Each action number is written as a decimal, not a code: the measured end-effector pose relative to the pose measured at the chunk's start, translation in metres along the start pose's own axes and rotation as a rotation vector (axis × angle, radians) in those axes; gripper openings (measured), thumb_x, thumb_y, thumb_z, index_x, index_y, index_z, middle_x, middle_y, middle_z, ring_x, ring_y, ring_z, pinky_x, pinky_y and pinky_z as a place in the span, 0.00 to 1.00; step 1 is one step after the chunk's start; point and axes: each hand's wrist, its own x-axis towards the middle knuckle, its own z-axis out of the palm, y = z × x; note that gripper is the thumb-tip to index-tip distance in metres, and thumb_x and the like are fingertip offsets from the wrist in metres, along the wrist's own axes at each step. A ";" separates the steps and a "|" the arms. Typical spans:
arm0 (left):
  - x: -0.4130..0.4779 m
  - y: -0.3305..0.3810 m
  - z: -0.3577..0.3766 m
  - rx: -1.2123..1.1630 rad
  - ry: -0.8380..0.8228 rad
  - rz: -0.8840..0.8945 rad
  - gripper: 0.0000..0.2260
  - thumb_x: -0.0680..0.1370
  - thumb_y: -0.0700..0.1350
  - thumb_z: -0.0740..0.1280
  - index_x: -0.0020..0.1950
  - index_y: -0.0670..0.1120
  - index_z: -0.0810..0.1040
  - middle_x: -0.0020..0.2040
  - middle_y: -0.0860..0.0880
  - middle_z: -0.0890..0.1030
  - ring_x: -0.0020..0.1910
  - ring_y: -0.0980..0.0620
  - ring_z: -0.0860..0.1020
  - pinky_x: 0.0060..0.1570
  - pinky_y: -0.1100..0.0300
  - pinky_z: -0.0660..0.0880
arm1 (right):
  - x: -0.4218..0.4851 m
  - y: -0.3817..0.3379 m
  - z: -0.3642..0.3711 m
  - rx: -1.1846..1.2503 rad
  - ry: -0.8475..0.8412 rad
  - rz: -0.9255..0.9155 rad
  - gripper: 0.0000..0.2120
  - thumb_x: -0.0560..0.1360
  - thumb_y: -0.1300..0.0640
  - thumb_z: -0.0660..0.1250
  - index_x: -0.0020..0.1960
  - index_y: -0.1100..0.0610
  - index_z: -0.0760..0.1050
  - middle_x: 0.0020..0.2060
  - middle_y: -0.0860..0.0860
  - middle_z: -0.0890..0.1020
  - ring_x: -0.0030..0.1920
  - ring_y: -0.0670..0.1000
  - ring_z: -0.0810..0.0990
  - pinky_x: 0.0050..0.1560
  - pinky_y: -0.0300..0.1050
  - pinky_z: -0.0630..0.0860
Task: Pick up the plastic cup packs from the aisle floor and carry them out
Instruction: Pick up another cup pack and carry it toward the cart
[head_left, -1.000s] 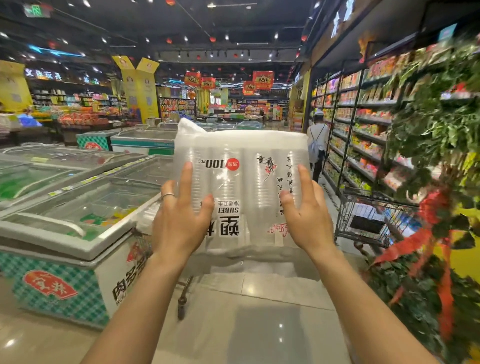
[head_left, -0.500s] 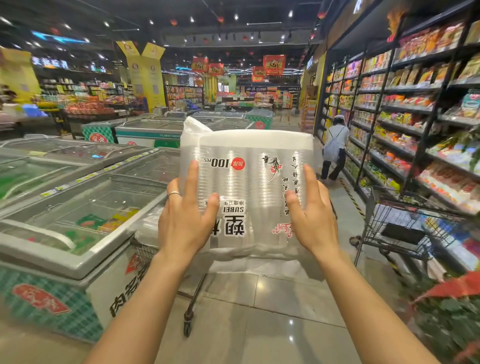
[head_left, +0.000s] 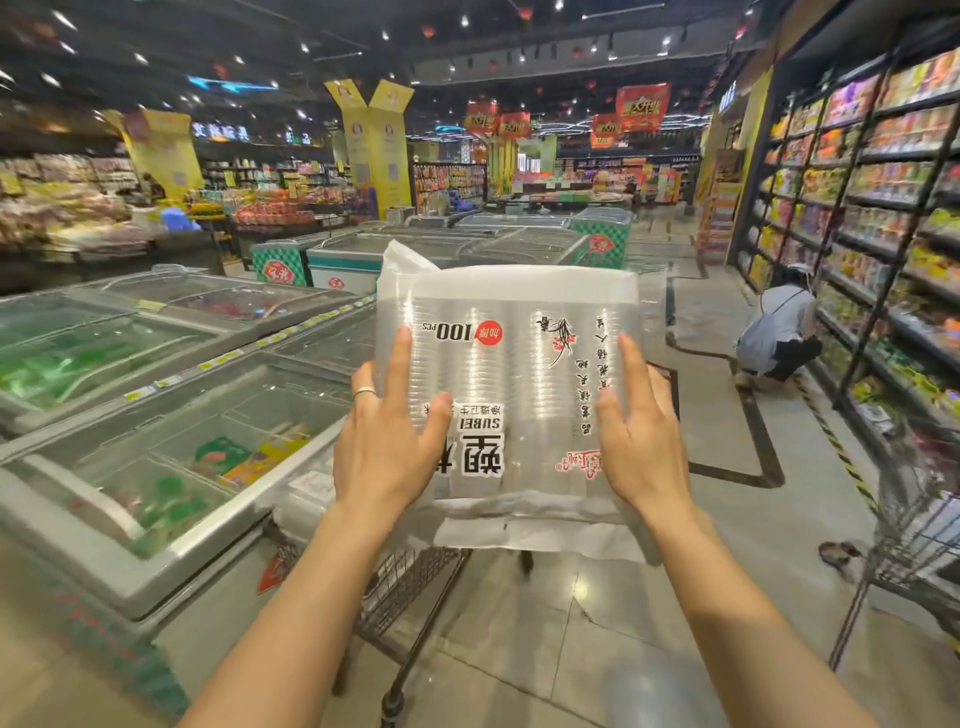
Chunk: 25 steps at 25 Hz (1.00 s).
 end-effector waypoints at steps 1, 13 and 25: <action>0.015 0.001 0.016 0.003 0.006 -0.007 0.32 0.79 0.60 0.58 0.78 0.64 0.44 0.76 0.38 0.59 0.64 0.33 0.72 0.55 0.43 0.72 | 0.020 0.011 0.008 -0.002 -0.008 -0.007 0.27 0.82 0.53 0.56 0.78 0.42 0.54 0.73 0.51 0.65 0.66 0.56 0.69 0.61 0.53 0.68; 0.156 -0.036 0.163 0.038 0.032 -0.096 0.32 0.80 0.58 0.60 0.79 0.62 0.46 0.75 0.37 0.61 0.66 0.35 0.71 0.56 0.45 0.72 | 0.184 0.116 0.114 0.058 -0.245 0.003 0.29 0.79 0.47 0.61 0.76 0.35 0.54 0.72 0.50 0.64 0.68 0.49 0.67 0.60 0.40 0.61; 0.343 -0.169 0.297 -0.013 0.031 -0.256 0.31 0.81 0.59 0.58 0.79 0.63 0.44 0.76 0.38 0.59 0.69 0.36 0.69 0.60 0.46 0.71 | 0.369 0.170 0.345 0.049 -0.430 -0.082 0.31 0.76 0.41 0.54 0.78 0.37 0.49 0.76 0.43 0.60 0.73 0.39 0.57 0.65 0.38 0.55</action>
